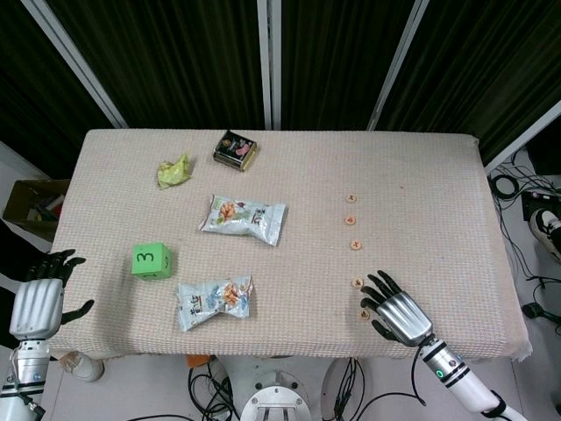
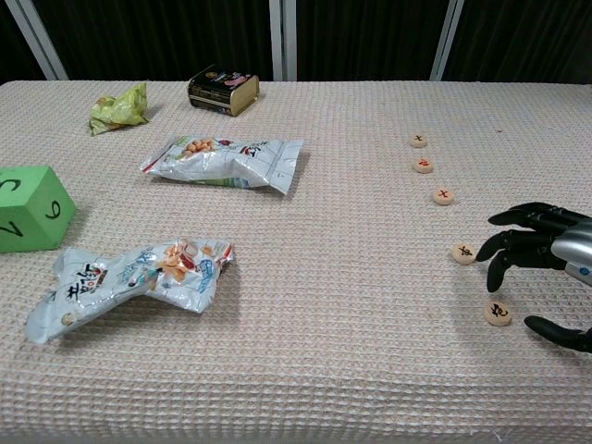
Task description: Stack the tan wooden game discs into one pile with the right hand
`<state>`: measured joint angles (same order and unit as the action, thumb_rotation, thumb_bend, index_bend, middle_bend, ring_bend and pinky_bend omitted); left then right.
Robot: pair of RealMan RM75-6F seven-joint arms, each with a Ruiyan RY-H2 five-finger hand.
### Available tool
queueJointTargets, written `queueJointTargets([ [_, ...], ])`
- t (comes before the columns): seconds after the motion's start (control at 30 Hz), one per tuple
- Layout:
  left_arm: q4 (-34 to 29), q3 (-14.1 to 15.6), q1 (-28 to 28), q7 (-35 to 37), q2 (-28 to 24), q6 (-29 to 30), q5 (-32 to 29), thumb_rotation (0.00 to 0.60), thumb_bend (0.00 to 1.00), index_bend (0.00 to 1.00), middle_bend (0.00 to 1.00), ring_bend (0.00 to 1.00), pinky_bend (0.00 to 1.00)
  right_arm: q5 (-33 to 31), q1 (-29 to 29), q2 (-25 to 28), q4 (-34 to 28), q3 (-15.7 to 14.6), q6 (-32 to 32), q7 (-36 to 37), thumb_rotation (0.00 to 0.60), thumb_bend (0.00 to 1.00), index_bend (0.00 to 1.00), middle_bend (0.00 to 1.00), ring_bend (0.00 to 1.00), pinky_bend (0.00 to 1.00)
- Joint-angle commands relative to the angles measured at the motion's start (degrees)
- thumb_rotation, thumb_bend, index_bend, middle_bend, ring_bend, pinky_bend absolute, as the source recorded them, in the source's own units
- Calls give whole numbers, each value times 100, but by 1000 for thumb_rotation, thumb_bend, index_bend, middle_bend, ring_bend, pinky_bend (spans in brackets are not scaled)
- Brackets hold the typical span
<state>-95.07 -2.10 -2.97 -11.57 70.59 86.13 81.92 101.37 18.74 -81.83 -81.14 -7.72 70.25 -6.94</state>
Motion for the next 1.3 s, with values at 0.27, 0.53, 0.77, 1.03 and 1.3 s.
queueJointTargets([
  [0.27,34,94,20,197,-7,-95,54,600,126,276,158,132,183,-59,51,-70,13,18,-93,-73,600,325,392,231,30,32],
  [0.53,97,115,25,312,23,-105,111,600,126,276,158,132,184,-115,131,-174,58,20,-272,-176,600,351,399,231,30,32],
  [0.77,154,129,44,412,33,-106,129,600,127,277,158,132,184,-105,123,-231,146,124,-54,-124,600,393,497,245,30,32],
  [1.03,161,131,52,448,44,-98,156,600,126,277,158,131,184,-385,349,-46,-3,548,-111,-205,600,393,503,246,31,32],
  [1.3,175,150,78,467,57,-129,112,600,126,277,158,131,183,-677,621,-109,113,690,-615,-465,600,392,504,246,30,32],
])
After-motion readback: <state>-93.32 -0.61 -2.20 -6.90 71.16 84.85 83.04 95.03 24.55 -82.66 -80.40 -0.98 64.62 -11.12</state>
